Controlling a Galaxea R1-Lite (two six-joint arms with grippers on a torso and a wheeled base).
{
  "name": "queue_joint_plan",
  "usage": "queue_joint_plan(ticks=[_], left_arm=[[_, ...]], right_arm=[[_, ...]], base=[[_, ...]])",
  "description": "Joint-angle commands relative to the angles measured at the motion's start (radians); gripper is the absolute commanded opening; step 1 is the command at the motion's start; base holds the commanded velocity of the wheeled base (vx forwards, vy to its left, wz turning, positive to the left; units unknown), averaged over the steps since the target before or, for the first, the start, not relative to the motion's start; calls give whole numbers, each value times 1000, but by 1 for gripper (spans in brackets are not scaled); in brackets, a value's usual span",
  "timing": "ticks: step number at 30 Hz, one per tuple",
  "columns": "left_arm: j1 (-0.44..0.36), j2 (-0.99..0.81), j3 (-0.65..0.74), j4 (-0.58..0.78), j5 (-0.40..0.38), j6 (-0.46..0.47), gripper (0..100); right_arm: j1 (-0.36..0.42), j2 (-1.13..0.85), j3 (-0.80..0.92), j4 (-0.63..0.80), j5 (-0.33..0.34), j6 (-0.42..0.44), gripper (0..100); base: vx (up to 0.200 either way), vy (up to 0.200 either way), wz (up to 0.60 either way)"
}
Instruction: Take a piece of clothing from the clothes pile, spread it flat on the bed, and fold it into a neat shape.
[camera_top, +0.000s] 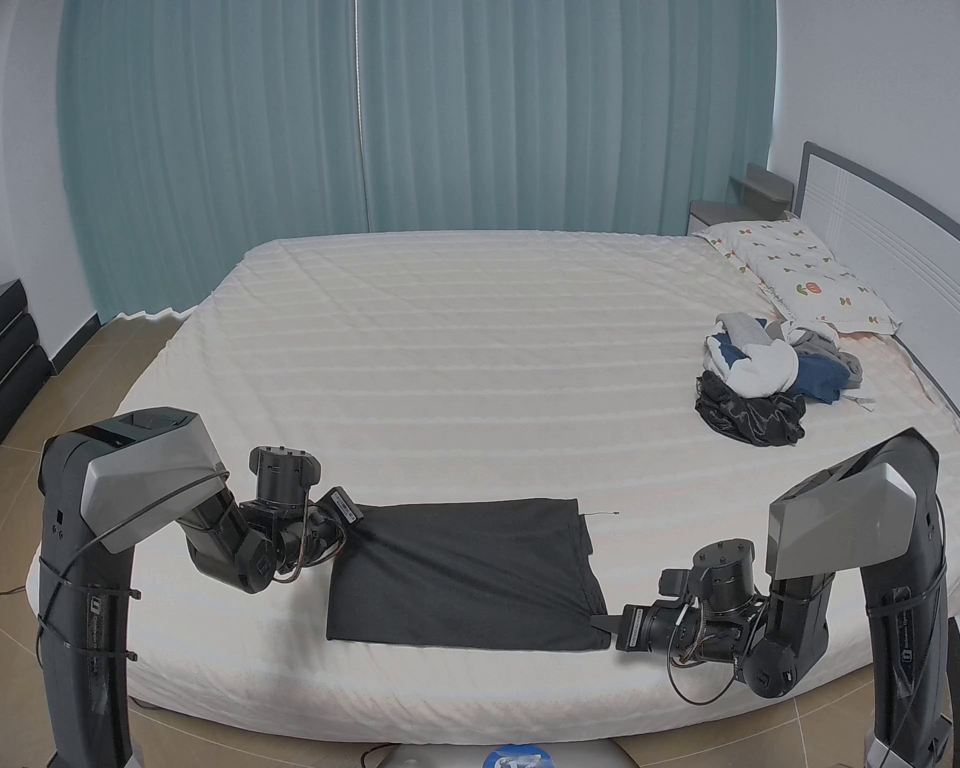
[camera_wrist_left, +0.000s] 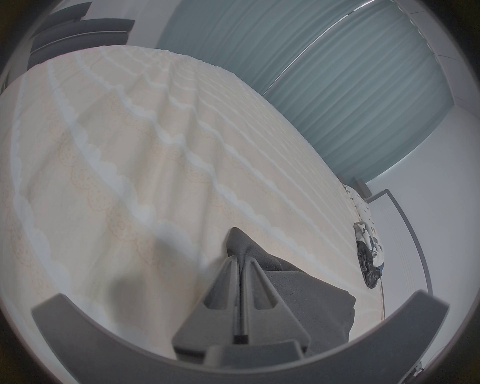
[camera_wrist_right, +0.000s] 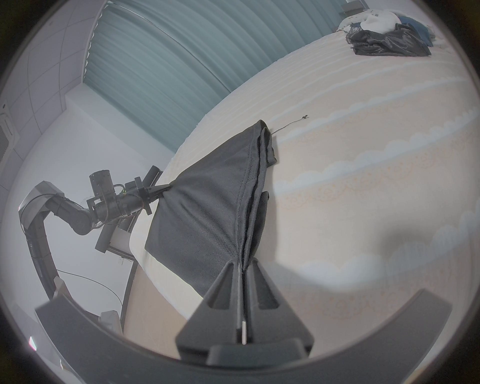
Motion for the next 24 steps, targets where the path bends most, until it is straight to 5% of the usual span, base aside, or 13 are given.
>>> queue_joint_plan(ticks=[1,2,3,4,12,17,24], left_arm=[[-3,2,1,0,0,0,0],[-3,2,3,2,0,0,0],[-3,0,3,2,0,-1,0],[-3,0,4,2,0,-1,100],[0,-5,17,0,-2,-6,100],[16,-32,31,0,-2,-101,100],[45,-54,43,-3,-16,-159,100]], right_arm=[[-2,0,5,0,0,-6,0],[-2,2,3,0,0,-7,0],[-2,3,2,0,0,-9,100],[-2,5,-3,-2,0,-9,100],[-26,-20,-21,-43,0,1,100],[-74,-26,-147,-25,-20,48,100],[-88,31,-428,207,-77,68,100]], base=[[0,0,0],[0,0,0],[0,0,0],[0,0,0],[0,0,0],[0,0,0],[0,0,0]])
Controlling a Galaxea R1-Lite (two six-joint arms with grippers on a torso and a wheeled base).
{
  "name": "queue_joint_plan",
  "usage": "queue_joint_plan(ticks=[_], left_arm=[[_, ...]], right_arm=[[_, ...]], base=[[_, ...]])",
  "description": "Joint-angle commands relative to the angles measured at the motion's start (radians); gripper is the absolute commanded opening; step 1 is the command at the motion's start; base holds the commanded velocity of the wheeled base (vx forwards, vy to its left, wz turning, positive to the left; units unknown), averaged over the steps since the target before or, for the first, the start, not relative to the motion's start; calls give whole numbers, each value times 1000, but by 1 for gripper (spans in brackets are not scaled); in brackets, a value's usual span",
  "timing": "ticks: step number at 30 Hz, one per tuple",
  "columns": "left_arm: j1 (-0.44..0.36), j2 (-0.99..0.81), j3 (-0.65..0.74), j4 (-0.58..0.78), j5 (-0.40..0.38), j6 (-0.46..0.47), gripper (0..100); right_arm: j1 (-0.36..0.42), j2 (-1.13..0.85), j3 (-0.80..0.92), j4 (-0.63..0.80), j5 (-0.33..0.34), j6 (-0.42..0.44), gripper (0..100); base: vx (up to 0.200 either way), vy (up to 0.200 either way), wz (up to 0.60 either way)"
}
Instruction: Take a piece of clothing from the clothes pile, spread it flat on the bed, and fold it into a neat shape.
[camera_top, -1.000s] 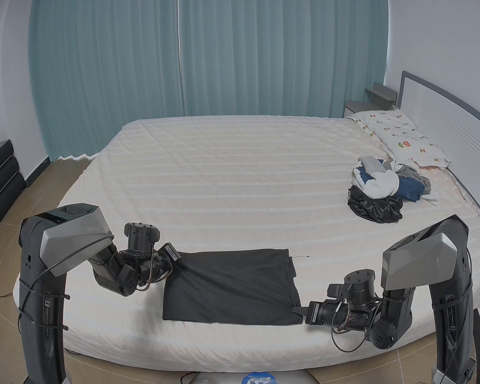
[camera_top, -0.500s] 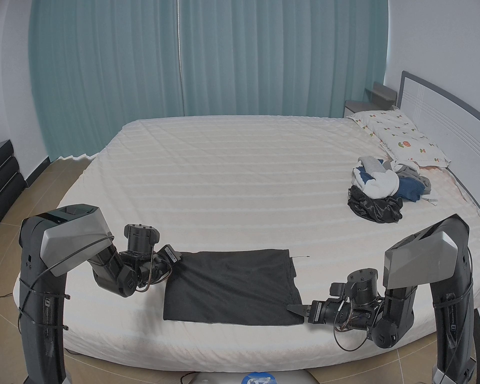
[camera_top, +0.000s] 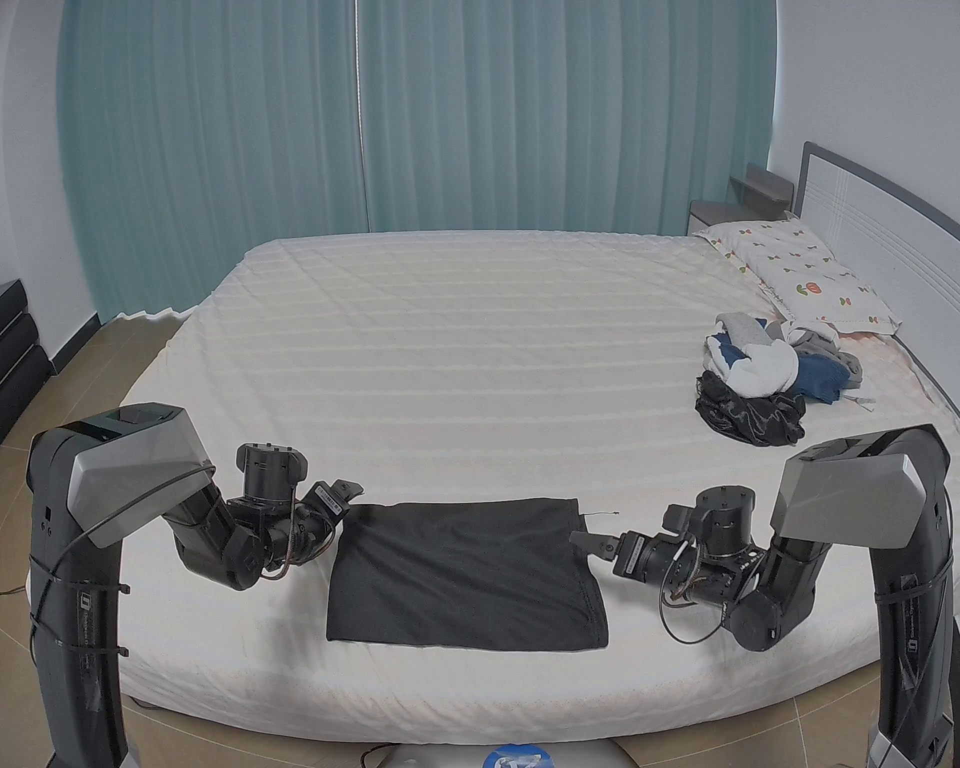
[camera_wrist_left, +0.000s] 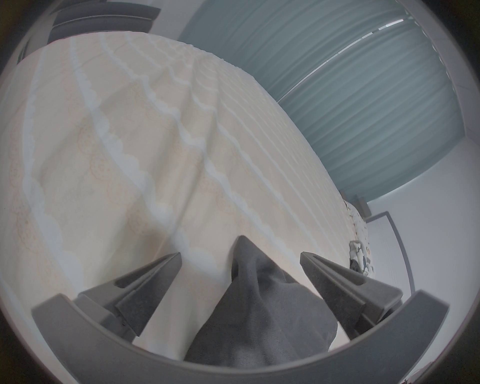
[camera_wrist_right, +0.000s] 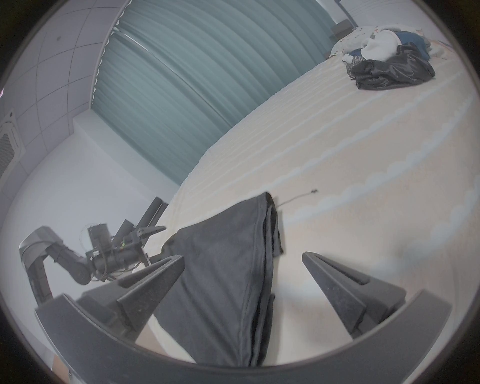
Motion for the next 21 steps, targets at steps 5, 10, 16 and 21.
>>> queue_joint_plan(ticks=[5,10,16,21], left_arm=[[19,-27,26,-6,-6,-30,100],[19,-27,27,-6,-6,-28,100],[19,-26,27,-6,-6,-28,100],[19,-26,27,-6,-6,-28,100]], right_arm=[[-12,89,-356,286,-49,12,100],[-6,152,-512,375,-69,10,100],[-1,196,-606,407,-104,10,100],[10,212,-649,450,-107,9,0]], base=[[0,0,0],[0,0,0],[0,0,0],[0,0,0]])
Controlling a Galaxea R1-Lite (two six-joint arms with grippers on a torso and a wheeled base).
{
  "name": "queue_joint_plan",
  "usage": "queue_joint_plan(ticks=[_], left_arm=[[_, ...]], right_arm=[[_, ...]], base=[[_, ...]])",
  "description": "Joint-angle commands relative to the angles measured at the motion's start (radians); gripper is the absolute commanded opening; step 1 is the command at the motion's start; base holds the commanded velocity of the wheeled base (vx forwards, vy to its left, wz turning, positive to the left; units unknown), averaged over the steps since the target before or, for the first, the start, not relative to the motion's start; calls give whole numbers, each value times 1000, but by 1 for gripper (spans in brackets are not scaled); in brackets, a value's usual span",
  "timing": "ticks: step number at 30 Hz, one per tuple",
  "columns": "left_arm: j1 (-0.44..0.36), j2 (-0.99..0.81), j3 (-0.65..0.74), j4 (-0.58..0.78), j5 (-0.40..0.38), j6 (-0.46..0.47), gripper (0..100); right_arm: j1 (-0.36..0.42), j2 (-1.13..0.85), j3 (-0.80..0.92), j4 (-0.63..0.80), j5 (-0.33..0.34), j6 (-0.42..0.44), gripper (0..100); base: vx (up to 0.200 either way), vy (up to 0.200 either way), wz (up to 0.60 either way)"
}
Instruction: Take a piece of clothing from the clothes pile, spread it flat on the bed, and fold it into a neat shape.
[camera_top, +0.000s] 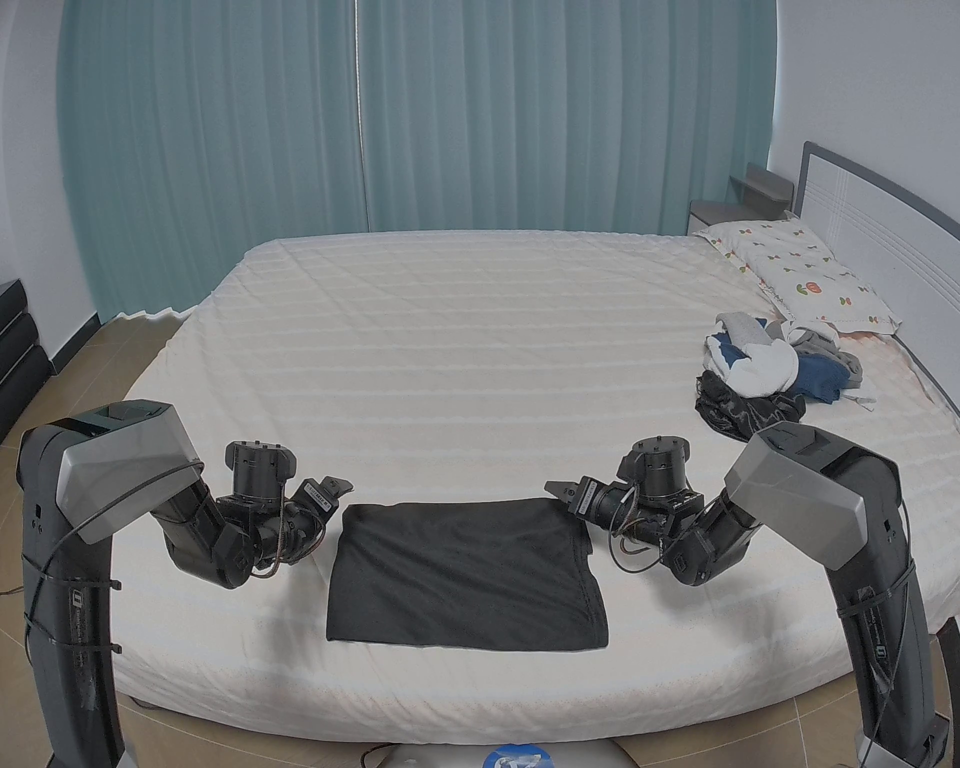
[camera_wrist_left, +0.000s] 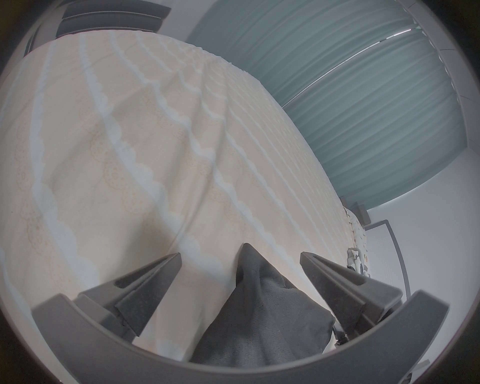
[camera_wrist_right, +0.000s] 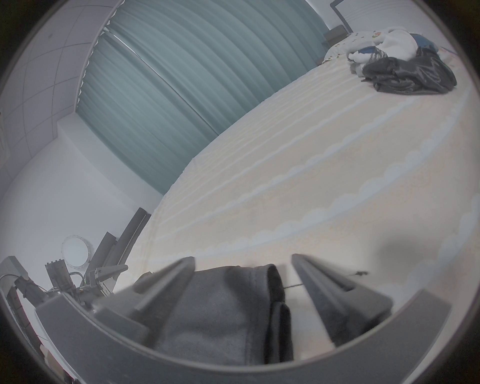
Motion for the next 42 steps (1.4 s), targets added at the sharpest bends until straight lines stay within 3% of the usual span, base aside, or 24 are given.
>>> queue_joint_plan(ticks=[1,32,41,42], left_arm=[[0,-1,0,0,0,0,100],[-3,1,0,0,2,4,100],[-3,1,0,0,2,4,100],[-3,1,0,0,2,4,100]], right_arm=[[7,37,-34,5,-1,-1,0],[-48,71,-100,1,-73,4,0],[-43,24,-44,-7,-40,13,0],[-40,21,-36,-9,-24,14,100]], base=[[0,0,0],[0,0,0],[0,0,0],[0,0,0]])
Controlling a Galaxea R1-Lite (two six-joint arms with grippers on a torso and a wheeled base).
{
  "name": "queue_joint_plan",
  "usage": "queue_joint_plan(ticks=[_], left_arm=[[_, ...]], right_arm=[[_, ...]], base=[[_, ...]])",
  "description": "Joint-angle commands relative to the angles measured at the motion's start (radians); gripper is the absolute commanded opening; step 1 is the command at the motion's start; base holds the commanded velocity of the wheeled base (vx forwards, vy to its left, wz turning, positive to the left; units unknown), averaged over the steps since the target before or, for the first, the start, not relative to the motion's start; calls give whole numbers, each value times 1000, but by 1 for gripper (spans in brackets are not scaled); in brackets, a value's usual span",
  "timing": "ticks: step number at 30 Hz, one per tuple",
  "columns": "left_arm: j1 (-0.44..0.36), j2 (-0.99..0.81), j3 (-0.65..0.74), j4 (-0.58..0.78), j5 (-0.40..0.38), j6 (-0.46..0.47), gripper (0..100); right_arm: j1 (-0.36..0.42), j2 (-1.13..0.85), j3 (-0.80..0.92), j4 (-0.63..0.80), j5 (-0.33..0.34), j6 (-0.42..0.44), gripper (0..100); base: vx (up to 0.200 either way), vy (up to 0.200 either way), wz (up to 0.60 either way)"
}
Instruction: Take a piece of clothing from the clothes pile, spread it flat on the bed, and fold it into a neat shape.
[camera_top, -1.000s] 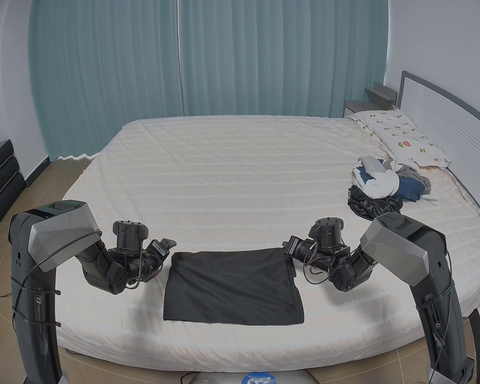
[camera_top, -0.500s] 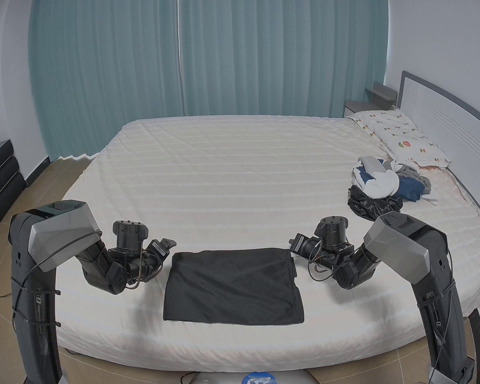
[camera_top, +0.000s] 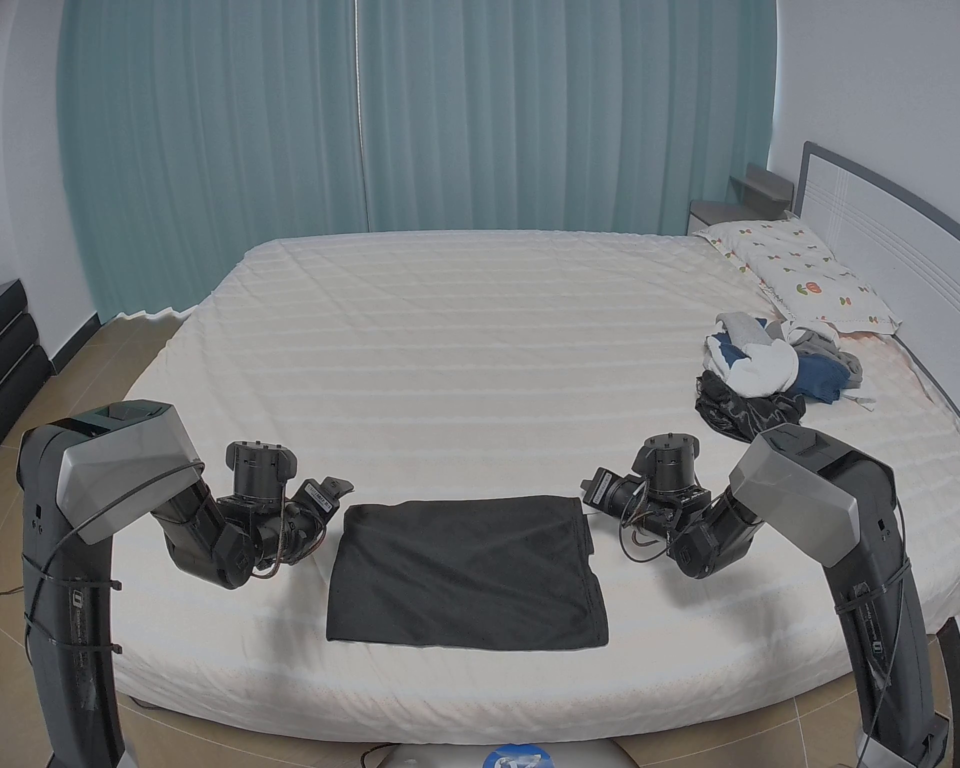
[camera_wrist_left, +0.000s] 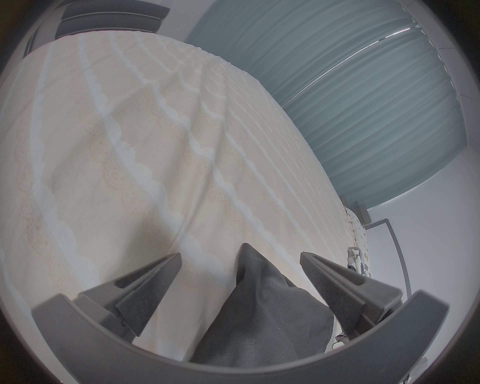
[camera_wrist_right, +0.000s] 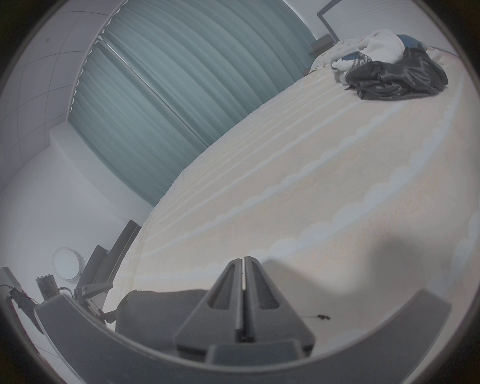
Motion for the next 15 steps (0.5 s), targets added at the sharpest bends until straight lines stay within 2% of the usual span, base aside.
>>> queue_joint_plan(ticks=[1,9,15], left_arm=[[0,1,0,0,0,0,100],[-1,2,0,0,1,0,100],[-1,2,-2,0,1,1,100]], right_arm=[[7,-29,30,-3,23,3,100],[17,-33,53,-3,34,5,100],[53,-16,45,-3,40,5,100]], base=[[0,0,0],[0,0,0],[0,0,0]])
